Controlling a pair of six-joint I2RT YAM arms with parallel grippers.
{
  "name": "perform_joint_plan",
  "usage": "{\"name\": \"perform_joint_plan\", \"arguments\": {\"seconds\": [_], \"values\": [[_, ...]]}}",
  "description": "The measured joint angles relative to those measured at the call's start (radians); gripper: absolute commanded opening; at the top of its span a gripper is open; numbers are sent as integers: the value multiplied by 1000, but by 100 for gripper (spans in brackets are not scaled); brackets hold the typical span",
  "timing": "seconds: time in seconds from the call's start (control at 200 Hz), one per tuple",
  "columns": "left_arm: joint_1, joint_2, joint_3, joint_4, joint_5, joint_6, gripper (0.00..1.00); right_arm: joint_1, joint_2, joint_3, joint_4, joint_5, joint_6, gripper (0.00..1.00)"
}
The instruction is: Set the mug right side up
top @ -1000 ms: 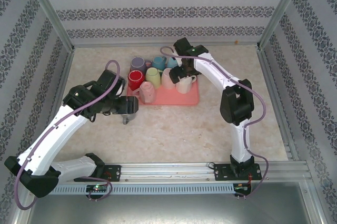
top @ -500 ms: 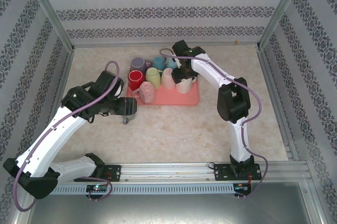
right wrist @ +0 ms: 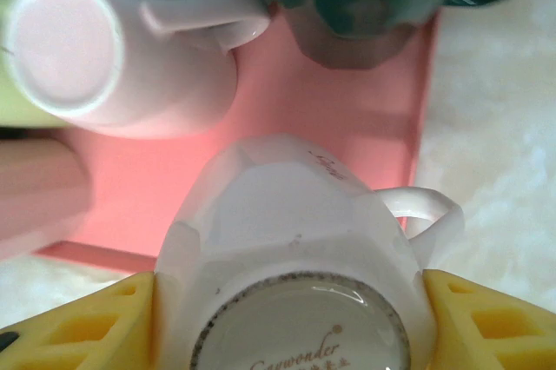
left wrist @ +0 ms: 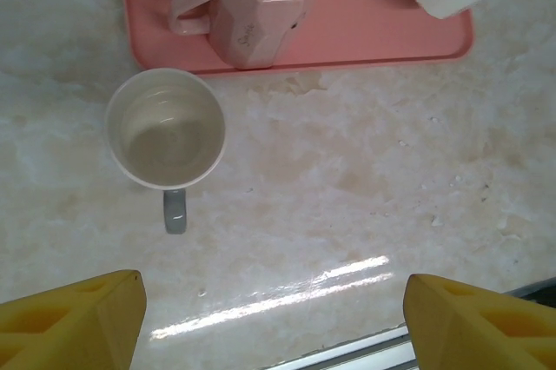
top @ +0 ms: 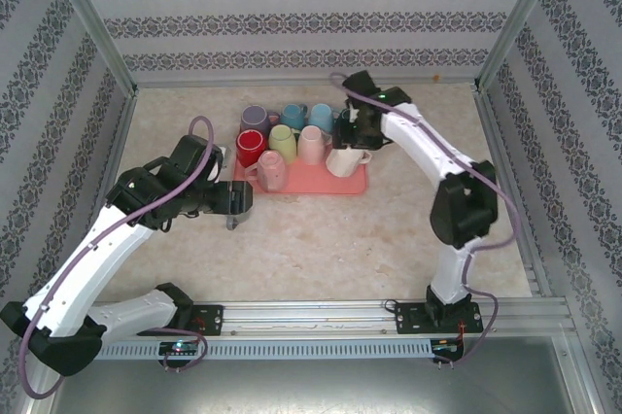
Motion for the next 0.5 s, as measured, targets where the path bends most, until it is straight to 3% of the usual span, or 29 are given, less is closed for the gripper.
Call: {"name": "perform_joint_plan", "arguments": {"seconds": [0.27, 0.5], "values": [[5, -37, -149, 317, 162, -1, 79, -82, -349, -236, 187, -239, 507, 44], [9, -46, -444, 929, 347, -83, 79, -72, -441, -338, 377, -423, 828, 40]]}}
